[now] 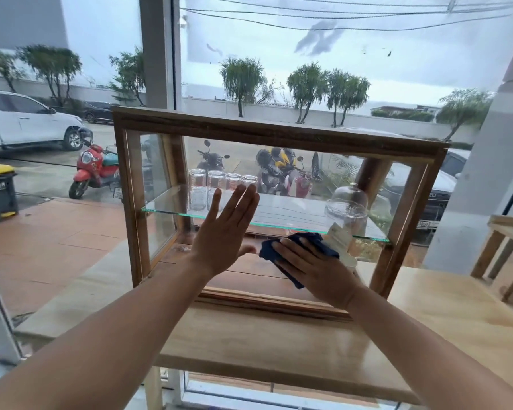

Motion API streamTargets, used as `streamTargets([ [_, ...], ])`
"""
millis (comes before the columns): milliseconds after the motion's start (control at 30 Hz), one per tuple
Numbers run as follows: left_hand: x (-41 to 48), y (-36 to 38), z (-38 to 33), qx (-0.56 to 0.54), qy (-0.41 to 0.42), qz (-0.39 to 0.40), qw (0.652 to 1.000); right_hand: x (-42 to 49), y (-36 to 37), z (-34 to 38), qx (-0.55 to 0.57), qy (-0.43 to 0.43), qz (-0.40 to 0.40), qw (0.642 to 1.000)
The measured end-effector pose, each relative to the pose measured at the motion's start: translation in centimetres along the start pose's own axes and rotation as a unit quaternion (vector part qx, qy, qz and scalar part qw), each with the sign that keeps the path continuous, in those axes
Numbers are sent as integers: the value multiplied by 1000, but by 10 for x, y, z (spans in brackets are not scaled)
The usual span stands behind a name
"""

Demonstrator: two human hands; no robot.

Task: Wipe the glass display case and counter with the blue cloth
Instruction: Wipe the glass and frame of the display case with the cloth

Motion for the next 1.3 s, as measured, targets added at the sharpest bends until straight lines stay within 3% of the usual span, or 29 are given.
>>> streamTargets([
  [233,-1,3,0,-8,-3,-1,1000,60,-32,-101,3,260,-108,960],
  [333,-2,2,1,-3,-3,-2,1000,71,-22,-70,7,223,-116,968],
  [467,-2,1,-1,-3,0,4,1000,31,-4,-11,8,91,-48,995],
  [567,-2,0,0,-10,-4,12,1000,3,-9,-17,5,32,-5,999],
  [633,-1,0,-1,-9,-6,13,1000,0,-17,-40,3,57,-7,998],
  [800,0,1,-1,-7,-9,5,1000,55,-33,-95,19,216,-80,973],
  [967,0,1,-1,11,-2,6,1000,94,-22,-63,12,198,-114,973],
  [1167,-1,1,-2,18,-1,17,1000,18,-4,-25,48,85,-38,994],
  [1300,1,1,-2,1,-8,21,1000,-1,-18,-76,39,158,-55,985],
])
Point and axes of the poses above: each hand's wrist, its own x-axis towards the middle knuckle, its own y-axis out of the palm, z = x × y, the point moved 4 cm from there along x, towards the middle knuckle, and after that the axes turned 6 degrees about -z, right-handed, at the moved point
